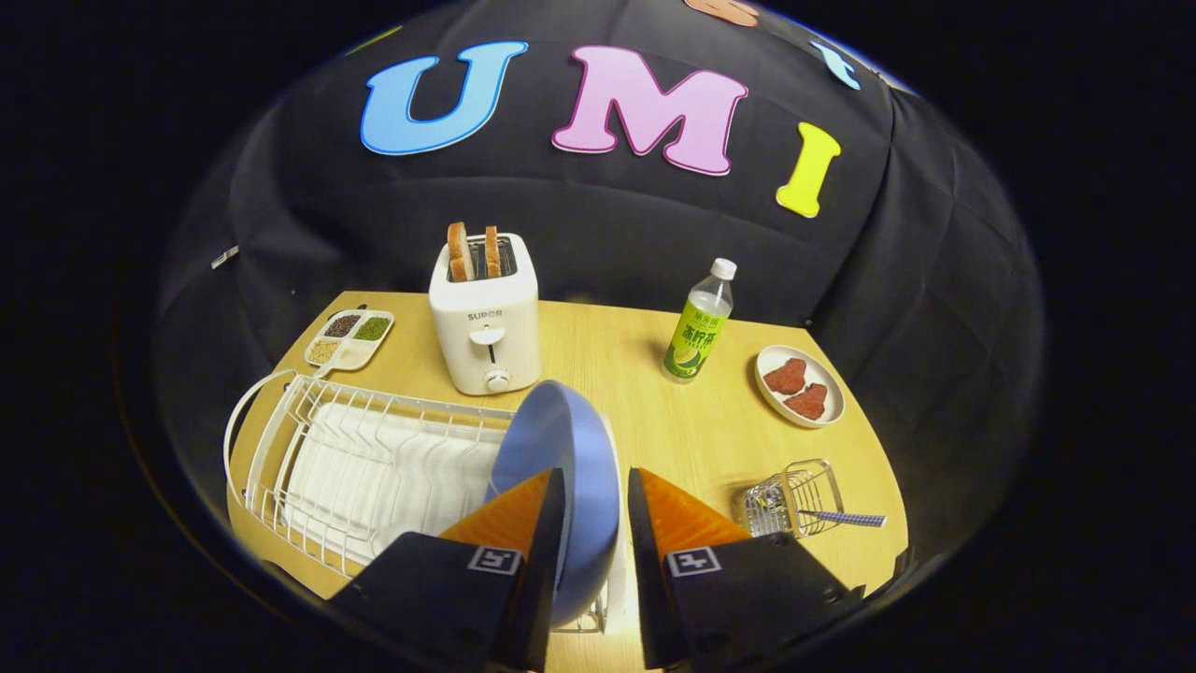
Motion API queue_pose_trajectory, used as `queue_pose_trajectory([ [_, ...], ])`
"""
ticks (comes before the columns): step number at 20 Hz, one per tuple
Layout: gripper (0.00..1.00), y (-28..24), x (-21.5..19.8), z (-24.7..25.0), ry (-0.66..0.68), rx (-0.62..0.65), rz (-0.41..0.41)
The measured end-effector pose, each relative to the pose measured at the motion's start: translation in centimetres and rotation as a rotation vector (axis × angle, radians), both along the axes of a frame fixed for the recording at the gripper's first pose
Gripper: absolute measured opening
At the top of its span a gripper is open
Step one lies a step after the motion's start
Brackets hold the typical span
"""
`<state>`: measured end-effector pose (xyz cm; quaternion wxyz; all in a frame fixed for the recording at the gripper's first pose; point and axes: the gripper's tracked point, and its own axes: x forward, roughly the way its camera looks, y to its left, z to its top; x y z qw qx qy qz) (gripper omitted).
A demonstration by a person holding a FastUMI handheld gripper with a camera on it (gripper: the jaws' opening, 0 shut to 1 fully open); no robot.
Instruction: Take the plate from the dish rack, then take the spoon from the basket and place it into the plate.
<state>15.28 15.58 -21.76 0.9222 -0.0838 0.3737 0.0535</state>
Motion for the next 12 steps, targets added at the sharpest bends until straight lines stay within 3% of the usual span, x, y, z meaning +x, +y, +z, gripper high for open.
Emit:
queue_pose_trajectory([
  [1,0.33,0.0,-0.1,-0.3,0.02,0.003,-0.019],
  [12,0.23,-0.1,2.2,2.9,-0.085,-0.045,-0.063],
])
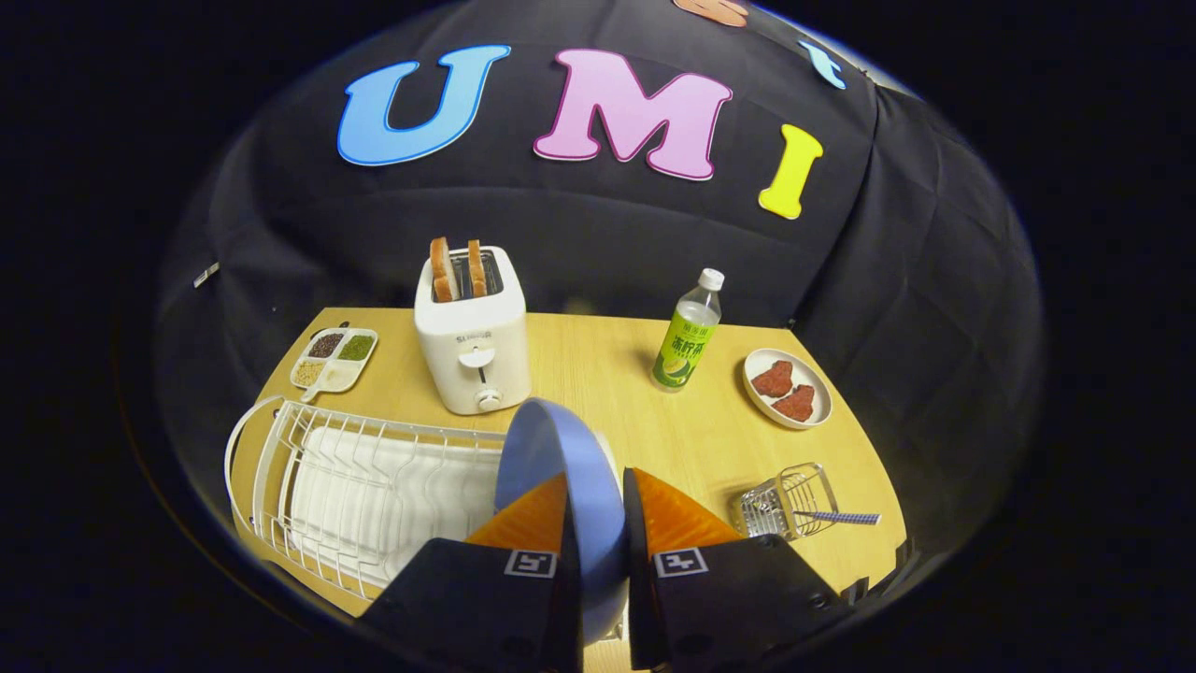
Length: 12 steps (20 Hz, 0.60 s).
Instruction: Take the plate from the dish rack, then take the spoon from the basket and place it into the plate.
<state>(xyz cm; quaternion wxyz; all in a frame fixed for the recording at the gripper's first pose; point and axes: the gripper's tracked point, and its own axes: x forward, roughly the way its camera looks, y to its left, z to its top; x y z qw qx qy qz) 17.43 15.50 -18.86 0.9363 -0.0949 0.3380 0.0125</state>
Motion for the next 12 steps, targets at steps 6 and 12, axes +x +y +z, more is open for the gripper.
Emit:
queue_pose_trajectory([
  [6,0.23,-1.6,0.7,3.2,-0.059,0.025,-0.002],
  [12,0.23,-4.2,-3.1,6.1,-0.033,0.195,0.026],
])
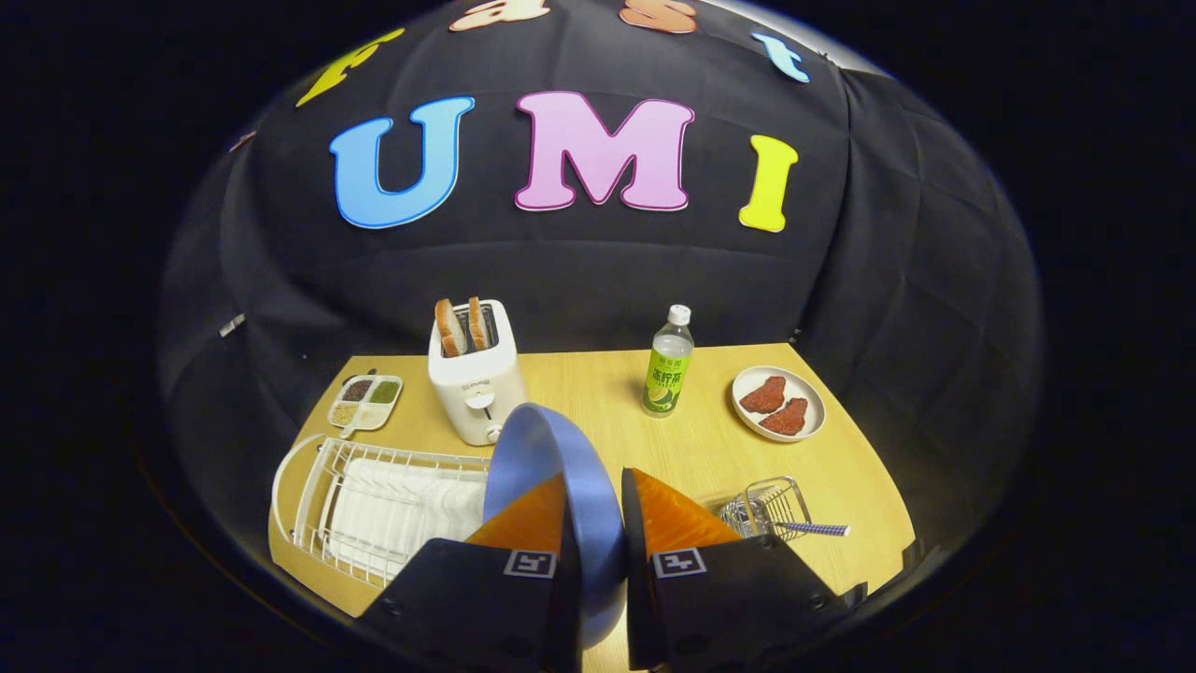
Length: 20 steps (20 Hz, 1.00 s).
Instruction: Take the plate from the dish rack, then take the spoon from the basket and place it into the plate.
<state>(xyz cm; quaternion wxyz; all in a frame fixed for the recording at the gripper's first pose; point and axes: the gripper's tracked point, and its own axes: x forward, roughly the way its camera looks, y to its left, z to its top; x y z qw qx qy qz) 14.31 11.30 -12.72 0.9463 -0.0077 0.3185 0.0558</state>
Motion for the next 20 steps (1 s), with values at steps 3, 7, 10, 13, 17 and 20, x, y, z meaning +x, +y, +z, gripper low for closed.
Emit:
queue_pose_trajectory([
  [3,0.22,-2.4,-3.0,0.9,0.031,0.082,0.004],
  [7,0.23,-6.5,-8.3,0.4,0.11,0.2,0.001],
  [10,0.23,-9.9,-12.3,-1.7,0.188,0.249,-0.003],
  [13,0.22,-12.6,-14.9,-4.1,0.242,0.289,0.023],
  [17,0.23,-14.5,-15.8,-8.2,0.308,0.36,0.067],
  [20,0.23,-15.1,-15.0,-11.1,0.334,0.366,0.127],
])
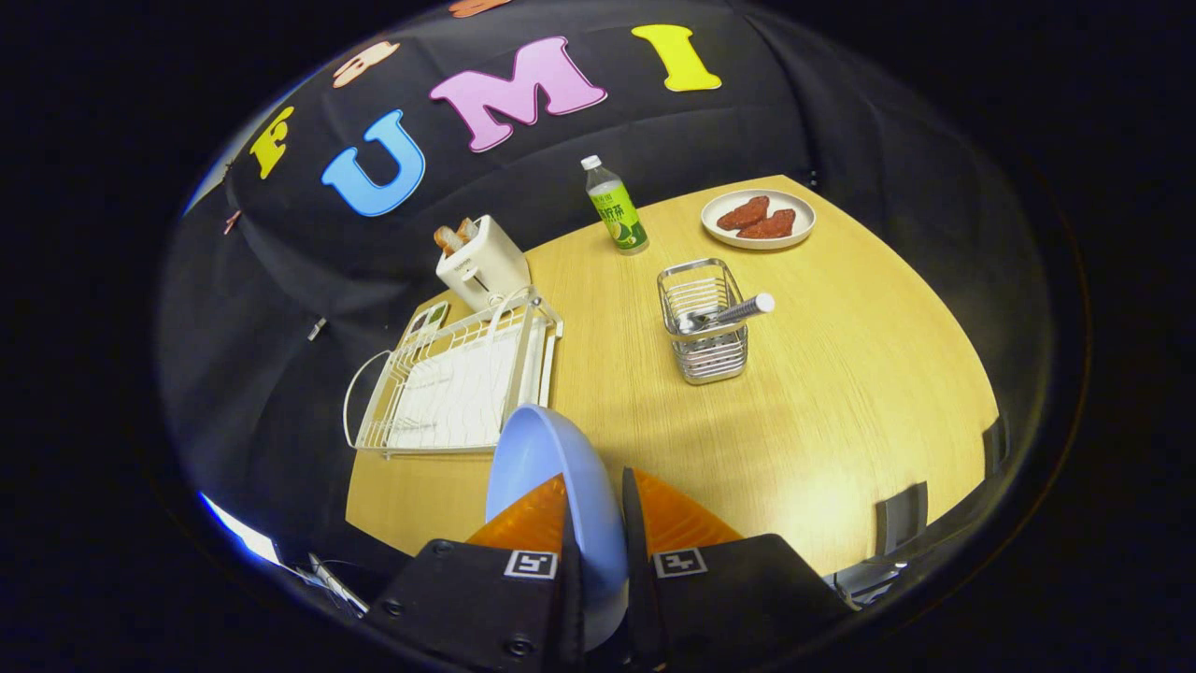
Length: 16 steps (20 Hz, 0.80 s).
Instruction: Take the plate from the dish rack, then take the spoon from the basket and place it into the plate.
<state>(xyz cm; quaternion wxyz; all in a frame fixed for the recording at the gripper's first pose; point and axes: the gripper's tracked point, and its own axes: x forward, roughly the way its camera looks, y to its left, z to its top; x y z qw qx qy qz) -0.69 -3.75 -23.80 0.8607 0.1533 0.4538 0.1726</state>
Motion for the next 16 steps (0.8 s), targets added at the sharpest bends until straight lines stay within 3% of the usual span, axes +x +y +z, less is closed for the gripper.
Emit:
queue_pose_trajectory([
  [7,0.24,-0.2,1.6,-6.6,0.032,0.001,0.146],
  [10,0.25,-0.3,1.9,-7.2,0.04,0.037,0.168],
  [12,0.33,-0.9,2.5,-7.6,0.03,0.032,0.165],
  [14,0.5,-1.7,3.0,-7.7,0.011,0.024,0.153],
  [16,0.8,-3.2,3.7,-7.6,-0.035,-0.016,0.144],
])
